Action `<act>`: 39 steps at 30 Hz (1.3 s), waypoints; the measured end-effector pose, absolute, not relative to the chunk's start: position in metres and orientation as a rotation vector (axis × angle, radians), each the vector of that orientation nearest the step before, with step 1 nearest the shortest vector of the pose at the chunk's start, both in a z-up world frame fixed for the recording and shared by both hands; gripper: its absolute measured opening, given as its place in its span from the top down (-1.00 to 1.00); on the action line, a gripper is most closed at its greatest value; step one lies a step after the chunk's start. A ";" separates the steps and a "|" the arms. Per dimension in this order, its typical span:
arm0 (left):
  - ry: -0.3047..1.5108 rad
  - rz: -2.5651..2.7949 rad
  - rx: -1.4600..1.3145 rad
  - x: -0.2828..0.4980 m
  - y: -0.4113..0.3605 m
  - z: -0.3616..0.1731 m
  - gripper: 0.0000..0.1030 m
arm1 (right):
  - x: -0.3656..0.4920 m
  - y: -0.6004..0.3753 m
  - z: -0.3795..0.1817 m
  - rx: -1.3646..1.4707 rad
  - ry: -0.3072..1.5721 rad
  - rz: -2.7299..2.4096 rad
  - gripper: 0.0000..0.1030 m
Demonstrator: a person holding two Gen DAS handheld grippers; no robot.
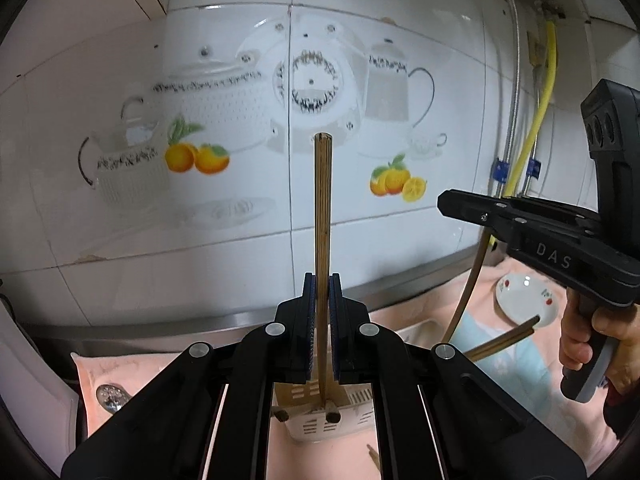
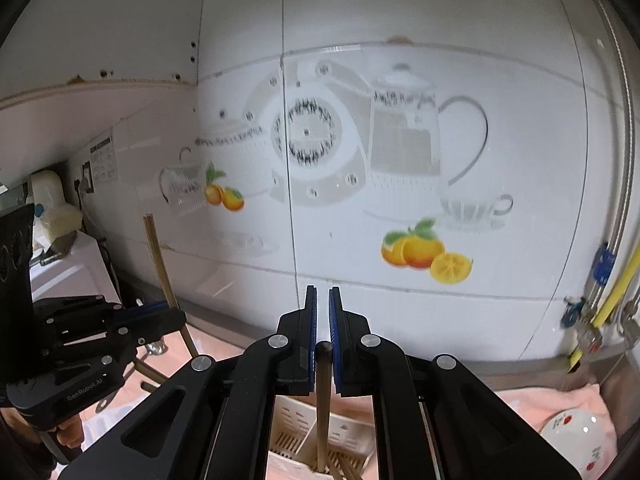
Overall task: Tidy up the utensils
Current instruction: 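Raise the left tool's chopstick into the holder while the right tool inserts its own, then open both tools and bring them back over the last chopsticks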
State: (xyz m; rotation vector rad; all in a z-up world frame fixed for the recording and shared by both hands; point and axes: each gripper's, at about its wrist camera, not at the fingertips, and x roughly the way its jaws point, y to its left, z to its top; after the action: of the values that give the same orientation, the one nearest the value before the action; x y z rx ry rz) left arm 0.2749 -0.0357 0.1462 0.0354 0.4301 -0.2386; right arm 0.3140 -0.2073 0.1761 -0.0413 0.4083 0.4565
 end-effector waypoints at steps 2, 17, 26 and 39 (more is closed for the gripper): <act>0.439 -0.240 0.040 0.276 -0.036 0.142 0.89 | 0.314 -0.209 0.170 -0.038 0.421 0.455 0.88; 0.426 -0.237 0.051 0.260 -0.035 0.146 0.73 | 0.296 -0.221 0.166 -0.028 0.413 0.443 0.71; 0.378 -0.205 0.052 0.221 -0.031 0.155 0.07 | 0.248 -0.226 0.172 -0.050 0.379 0.458 0.48; 0.430 -0.153 0.048 0.164 -0.019 0.106 -0.63 | 0.174 -0.223 0.080 -0.069 0.572 0.492 0.43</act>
State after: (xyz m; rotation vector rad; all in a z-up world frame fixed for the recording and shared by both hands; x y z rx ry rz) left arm 0.1645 -0.0194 0.1058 0.0475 0.4298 -0.1535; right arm 0.1741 -0.2234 0.0802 -0.0685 0.5724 0.4922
